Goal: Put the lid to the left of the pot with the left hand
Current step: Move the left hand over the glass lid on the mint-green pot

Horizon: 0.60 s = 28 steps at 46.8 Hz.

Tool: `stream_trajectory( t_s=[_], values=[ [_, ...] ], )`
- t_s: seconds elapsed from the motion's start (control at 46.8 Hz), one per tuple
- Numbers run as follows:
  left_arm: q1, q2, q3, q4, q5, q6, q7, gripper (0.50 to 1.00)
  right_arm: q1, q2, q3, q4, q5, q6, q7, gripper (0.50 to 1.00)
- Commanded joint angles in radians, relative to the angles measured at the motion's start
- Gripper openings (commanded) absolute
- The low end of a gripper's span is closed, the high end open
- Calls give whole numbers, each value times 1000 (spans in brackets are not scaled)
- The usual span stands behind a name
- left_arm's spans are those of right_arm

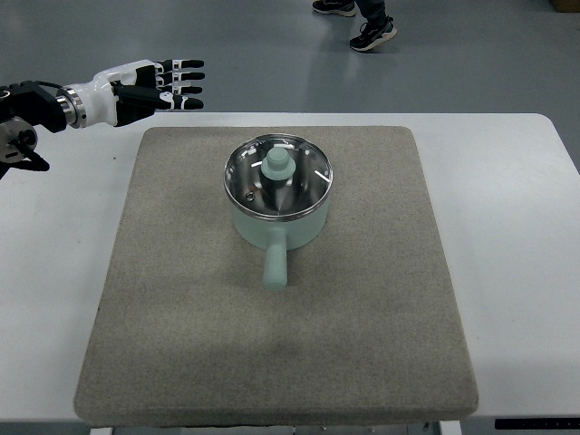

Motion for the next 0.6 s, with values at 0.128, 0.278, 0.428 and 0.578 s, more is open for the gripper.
stream_trajectory(
  t_s=[0.128, 0.278, 0.428, 0.578],
  values=[
    [-30, 28, -2, -102, 373, -1, -75, 994, 0, 0, 0, 0, 0, -1, 0, 924],
    [-73, 62, 0, -199, 591, -1, -110, 994, 0, 0, 0, 0, 0, -1, 0, 924],
    [-128, 83, 1, -308, 779, -1, -112, 994, 0, 0, 0, 0, 0, -1, 0, 924],
    [-193, 83, 44, -403, 908, -1, -112, 994, 0, 0, 0, 0, 0, -1, 0, 924]
  ],
)
